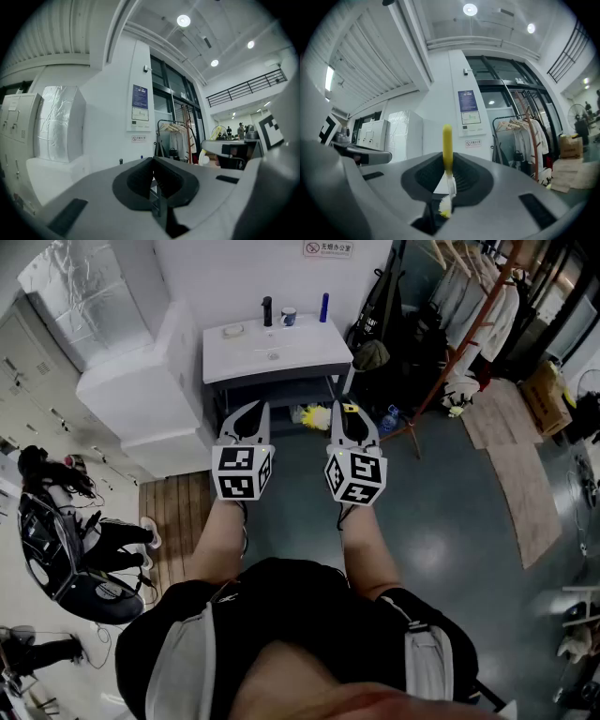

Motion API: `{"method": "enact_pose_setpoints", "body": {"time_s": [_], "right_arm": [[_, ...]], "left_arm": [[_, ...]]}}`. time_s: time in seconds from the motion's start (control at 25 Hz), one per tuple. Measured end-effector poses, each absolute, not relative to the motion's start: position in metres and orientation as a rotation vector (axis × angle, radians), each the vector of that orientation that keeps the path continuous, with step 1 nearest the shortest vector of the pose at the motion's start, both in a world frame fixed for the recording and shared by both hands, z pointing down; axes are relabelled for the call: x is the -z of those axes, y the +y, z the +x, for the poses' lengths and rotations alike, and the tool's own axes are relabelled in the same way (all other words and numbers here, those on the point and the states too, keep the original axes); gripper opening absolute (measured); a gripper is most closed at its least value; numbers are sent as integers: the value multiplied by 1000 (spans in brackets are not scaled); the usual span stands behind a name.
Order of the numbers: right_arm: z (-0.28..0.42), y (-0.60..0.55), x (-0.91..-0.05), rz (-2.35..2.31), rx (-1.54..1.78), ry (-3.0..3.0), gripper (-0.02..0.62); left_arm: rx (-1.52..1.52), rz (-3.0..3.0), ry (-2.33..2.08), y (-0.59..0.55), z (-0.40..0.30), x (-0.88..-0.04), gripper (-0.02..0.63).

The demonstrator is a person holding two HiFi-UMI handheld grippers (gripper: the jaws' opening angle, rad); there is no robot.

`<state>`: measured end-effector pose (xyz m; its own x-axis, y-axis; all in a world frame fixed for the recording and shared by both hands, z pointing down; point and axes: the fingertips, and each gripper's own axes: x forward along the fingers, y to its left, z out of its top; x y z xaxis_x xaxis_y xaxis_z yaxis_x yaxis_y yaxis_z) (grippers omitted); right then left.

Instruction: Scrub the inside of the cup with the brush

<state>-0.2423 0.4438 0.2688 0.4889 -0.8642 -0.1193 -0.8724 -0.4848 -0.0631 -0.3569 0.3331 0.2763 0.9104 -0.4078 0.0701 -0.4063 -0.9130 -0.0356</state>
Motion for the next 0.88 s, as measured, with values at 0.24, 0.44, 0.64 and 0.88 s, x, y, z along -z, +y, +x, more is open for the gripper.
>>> {"method": "enact_pose_setpoints", "body": {"time_s": [0.24, 0.44, 0.64, 0.88], "right_arm": [[-218, 445, -271, -2586, -125, 1539, 55], [-198, 445, -273, -2570, -110, 1568, 55], [-179, 436, -276, -2546, -95, 1587, 55], [-155, 409, -284, -2542, -91, 1592, 55]], "left_arm": [[112, -3032, 677, 333, -333, -278, 14], [133, -3027, 690, 339, -313, -283, 14], [133, -3008, 700, 334, -293, -284, 14], [153, -2968, 715, 308, -266, -295, 14]]}}
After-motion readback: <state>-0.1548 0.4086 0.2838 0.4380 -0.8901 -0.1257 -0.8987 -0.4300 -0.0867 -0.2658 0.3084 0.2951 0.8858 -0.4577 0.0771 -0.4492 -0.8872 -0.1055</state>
